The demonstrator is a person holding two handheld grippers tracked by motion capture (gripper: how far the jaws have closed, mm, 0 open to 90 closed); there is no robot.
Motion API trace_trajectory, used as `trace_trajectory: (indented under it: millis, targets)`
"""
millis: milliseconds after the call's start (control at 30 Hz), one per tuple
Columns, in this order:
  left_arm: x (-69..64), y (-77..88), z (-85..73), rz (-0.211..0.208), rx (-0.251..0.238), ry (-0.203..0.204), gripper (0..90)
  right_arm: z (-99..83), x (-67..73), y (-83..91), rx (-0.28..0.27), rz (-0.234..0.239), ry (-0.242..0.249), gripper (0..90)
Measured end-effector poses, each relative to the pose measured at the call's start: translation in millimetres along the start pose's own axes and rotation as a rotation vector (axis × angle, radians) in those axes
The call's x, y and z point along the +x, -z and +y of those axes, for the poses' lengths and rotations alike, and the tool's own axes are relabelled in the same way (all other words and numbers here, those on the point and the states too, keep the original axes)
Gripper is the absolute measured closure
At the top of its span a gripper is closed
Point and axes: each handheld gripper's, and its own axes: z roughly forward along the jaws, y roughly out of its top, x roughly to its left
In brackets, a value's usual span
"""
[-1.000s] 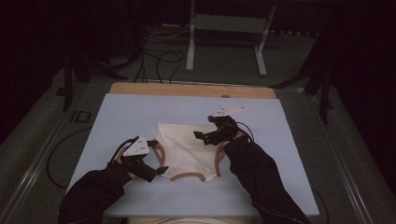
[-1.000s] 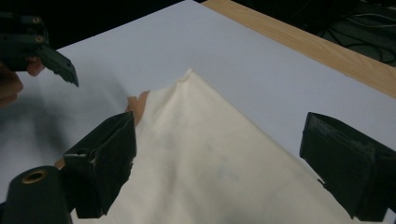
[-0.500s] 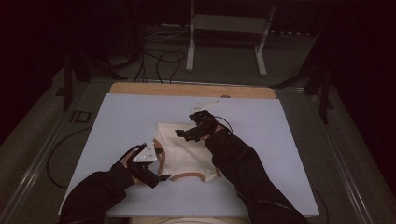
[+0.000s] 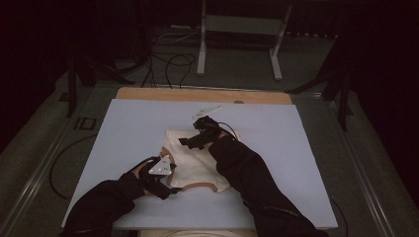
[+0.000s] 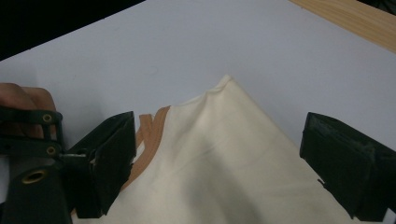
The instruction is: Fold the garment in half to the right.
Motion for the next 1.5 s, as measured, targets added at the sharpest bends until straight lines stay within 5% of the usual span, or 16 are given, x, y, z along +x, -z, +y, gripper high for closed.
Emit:
trace_trajectory:
  millis: [267, 500, 767, 1200, 1500]
  targets:
    - [2.7, -5.7, -2.4, 0.013, -0.022, 0.007, 34.0, 3.4, -1.2, -6.0, 0.009, 0.005, -0.004, 10.9]
    - [4.4, -7.3, -1.9, 0.049, -0.048, 0.019, 57.8, 6.0, 0.1, -15.4, 0.018, 0.01, 0.0, 10.9]
    - [5.6, -8.4, -1.0, 0.031, -0.049, 0.012, 82.0, 11.2, -0.9, -29.9, 0.03, 0.002, 0.018, 13.2]
    - [7.6, -9.5, -0.5, 0.019, -0.052, 0.037, 85.8, 24.1, 0.7, -73.4, 0.093, -0.027, -0.039, 13.8]
    - [6.9, -9.0, -0.5, 0.026, -0.047, 0.035, 86.3, 27.4, -3.9, -96.3, 0.134, -0.037, -0.063, 39.8]
